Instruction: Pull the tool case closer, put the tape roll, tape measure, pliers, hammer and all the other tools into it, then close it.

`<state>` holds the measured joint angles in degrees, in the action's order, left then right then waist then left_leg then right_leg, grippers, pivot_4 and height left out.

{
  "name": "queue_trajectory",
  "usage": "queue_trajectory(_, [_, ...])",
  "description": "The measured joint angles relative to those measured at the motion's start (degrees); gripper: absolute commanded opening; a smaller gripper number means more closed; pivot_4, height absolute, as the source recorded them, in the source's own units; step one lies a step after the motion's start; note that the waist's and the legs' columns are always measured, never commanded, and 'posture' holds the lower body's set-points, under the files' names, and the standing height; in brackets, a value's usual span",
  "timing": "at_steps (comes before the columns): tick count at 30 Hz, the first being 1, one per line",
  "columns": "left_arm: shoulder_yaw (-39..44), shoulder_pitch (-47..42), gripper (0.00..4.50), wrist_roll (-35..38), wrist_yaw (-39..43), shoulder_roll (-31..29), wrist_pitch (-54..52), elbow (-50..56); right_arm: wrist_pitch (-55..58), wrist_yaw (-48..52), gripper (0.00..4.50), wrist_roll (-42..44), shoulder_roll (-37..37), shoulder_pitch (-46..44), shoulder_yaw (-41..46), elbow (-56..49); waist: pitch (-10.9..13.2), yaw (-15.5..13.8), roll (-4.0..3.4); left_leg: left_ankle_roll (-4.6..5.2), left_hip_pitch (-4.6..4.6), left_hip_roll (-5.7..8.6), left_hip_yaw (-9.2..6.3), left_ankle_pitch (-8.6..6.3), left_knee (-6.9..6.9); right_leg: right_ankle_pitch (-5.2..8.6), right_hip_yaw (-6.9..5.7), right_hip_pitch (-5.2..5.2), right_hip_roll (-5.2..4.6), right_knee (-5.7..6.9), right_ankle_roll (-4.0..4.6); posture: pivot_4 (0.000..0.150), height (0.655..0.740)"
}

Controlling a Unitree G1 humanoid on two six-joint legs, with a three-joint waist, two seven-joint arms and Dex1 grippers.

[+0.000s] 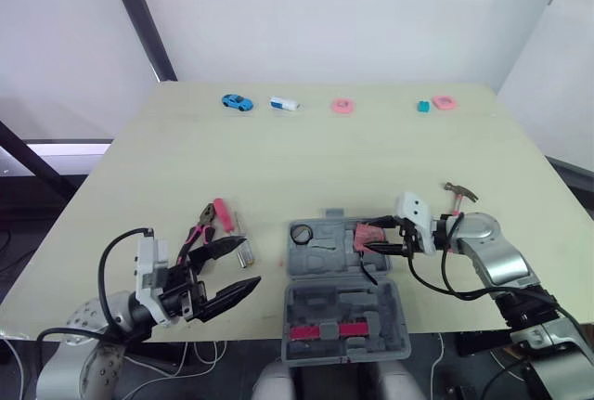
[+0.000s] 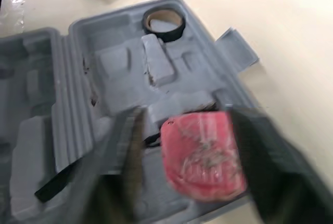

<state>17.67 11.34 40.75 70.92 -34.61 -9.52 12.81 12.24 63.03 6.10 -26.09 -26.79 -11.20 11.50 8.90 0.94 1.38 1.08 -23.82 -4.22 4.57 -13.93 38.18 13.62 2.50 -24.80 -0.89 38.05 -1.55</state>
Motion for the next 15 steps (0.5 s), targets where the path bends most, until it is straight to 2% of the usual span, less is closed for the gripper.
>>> queue_trajectory(6, [0.0,-0.6,4.50,0.0,0.1,-0.8,-0.6,0.0,-2.5,-2.4,2.66,0.1,1.3,0.0,0.0,1.1,0.0,-0.1,0.00,0.00,0.00,0.00,0.00,0.00,0.00,0.00,0.00,0.01,-0.01,-0.01,0.00,0.150,0.7400])
queue_trajectory(9, [0.0,-0.6,4.50,0.0,0.1,-0.8,-0.8,0.0,-2.6,-2.4,1.90,0.4,1.3,0.0,0.0,1.2,0.0,-0.1,0.00,0.00,0.00,0.00,0.00,0.00,0.00,0.00,0.00,0.01,-0.01,-0.01,0.00,0.150,0.7400])
queue_trajectory(10, [0.0,-0.7,4.50,0.0,0.1,-0.9,-0.9,0.0,-2.6,-2.4,1.40,0.5,1.3,0.0,0.0,1.4,0.0,-0.1,0.00,0.00,0.00,0.00,0.00,0.00,0.00,0.00,0.00,0.01,-0.01,-0.01,0.00,0.150,0.7400])
queue_trajectory(15, [0.0,-0.8,4.50,0.0,0.1,-0.9,-1.1,0.0,-2.6,-2.9,1.40,0.5,1.3,0.7,0.0,1.5,0.0,-0.1,0.00,0.00,0.00,0.00,-0.01,0.00,0.00,0.00,0.00,0.01,-0.01,-0.01,0.00,0.150,0.7400])
